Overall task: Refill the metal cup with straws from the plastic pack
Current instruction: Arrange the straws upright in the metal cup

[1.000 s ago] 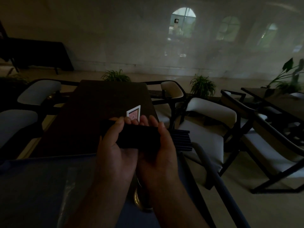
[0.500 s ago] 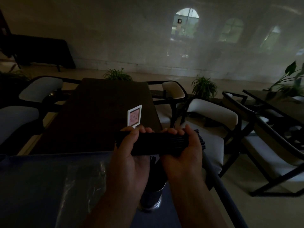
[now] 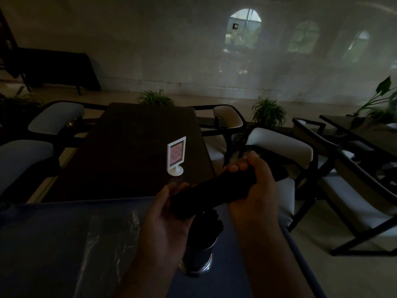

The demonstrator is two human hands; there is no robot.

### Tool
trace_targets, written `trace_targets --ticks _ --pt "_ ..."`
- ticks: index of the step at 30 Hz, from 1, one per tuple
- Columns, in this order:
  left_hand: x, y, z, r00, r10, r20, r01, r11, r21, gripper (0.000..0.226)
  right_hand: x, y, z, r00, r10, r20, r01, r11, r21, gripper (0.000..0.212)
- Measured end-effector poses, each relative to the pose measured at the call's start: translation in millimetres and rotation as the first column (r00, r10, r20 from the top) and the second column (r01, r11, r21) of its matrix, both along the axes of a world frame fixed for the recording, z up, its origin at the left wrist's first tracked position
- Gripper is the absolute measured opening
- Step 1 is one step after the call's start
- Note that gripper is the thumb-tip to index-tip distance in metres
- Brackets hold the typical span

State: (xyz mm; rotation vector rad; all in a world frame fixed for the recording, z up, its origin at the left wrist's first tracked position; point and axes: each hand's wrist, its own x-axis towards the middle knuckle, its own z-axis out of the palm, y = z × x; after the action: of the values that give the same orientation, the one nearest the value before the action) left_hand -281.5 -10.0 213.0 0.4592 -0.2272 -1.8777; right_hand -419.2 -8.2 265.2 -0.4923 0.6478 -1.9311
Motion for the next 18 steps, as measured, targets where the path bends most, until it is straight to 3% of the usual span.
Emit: trace_targets --ticks 5,8,13,18 --pt "-3 -2 -8 0.977 -0.191 0.09 0.182 0.978 0.102 0.03 5 5 1 0.945 -0.021 -0.327 0.039 0.998 0.051 0.018" --pt "-12 2 -11 0.971 -0.201 0.131 0.177 0.969 0.174 0.018 14 5 -5 0.898 0.007 -0.44 0.027 0.997 0.071 0.006" --pt "-12 -5 -13 0.953 -0.128 0.275 0.095 0.987 0.131 0.028 12 4 -11 0.906 0.062 -0.418 -0.023 0.995 0.098 0.014" --pt "-3 -16 -14 0.804 -0.161 0.572 0.282 0.951 -0.129 0.023 -23 0 -18 0.995 0.011 -0.096 0.0 0.994 0.113 0.01"
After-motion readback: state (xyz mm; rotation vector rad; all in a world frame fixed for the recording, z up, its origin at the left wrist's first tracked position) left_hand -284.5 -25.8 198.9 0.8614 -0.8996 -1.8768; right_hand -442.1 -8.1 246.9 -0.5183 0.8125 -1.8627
